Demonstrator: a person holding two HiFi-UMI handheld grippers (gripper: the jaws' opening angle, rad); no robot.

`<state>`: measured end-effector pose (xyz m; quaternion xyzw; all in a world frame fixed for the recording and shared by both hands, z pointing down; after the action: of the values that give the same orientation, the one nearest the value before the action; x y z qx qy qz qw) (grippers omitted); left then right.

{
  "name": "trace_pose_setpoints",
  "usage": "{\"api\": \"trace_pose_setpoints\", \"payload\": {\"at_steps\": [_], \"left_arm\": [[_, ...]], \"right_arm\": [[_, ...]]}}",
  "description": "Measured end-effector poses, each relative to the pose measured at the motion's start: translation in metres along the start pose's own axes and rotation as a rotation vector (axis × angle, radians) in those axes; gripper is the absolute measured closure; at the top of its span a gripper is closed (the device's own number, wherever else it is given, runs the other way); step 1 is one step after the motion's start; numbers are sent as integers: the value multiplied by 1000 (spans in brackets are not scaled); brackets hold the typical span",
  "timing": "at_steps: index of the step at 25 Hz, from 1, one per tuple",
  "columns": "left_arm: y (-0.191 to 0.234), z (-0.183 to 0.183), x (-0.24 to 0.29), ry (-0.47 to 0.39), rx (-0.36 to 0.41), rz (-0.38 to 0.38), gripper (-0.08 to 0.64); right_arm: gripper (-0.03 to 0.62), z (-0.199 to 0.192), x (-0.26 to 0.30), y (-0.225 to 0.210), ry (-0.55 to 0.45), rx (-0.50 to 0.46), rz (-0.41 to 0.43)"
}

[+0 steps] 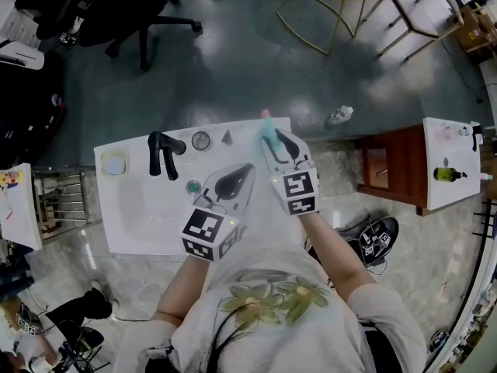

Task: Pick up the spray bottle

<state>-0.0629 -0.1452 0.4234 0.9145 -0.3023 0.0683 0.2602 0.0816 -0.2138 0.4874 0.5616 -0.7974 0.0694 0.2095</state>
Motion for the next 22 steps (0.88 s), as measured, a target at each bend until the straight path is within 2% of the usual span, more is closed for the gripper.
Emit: {"api": "trace_pose_setpoints", "payload": {"at_steps": [22], "left_arm": [[-5, -1, -9, -20, 21, 16, 551]], "right_arm": [[454, 11, -12, -4, -28, 46, -4]]}}
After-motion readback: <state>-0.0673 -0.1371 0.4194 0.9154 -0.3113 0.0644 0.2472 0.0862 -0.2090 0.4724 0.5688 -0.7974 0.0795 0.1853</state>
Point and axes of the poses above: the fingertips, and each gripper's own axes: x forward along the fingers, y to its left, z out of its top, the point moved 9 cm from there along -x, backward along the fingers, and after that the axes turned 14 degrees about -z, right-handed, at the moved point
